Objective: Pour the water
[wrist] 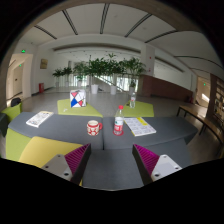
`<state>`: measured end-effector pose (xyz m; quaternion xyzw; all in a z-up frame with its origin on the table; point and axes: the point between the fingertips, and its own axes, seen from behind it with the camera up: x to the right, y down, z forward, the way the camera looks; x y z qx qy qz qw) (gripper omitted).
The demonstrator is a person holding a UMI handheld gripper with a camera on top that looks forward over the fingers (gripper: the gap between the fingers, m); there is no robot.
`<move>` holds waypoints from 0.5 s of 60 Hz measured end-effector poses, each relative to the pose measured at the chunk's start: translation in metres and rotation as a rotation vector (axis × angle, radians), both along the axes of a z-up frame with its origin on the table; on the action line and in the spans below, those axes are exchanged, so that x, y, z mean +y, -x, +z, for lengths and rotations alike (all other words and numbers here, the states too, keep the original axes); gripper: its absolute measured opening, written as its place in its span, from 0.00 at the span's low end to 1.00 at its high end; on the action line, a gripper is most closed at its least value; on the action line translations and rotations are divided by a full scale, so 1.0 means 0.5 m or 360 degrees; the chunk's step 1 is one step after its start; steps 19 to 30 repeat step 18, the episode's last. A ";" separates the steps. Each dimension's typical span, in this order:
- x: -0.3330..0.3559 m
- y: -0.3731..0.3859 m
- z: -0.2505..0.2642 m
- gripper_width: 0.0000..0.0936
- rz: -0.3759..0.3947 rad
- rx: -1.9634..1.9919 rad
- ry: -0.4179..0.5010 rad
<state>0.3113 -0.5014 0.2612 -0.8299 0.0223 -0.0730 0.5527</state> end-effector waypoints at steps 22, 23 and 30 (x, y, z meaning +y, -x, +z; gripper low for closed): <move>-0.015 0.003 0.018 0.92 -0.0003 -0.0002 -0.0029; -0.015 0.003 0.018 0.92 -0.0003 -0.0002 -0.0029; -0.015 0.003 0.018 0.92 -0.0003 -0.0002 -0.0029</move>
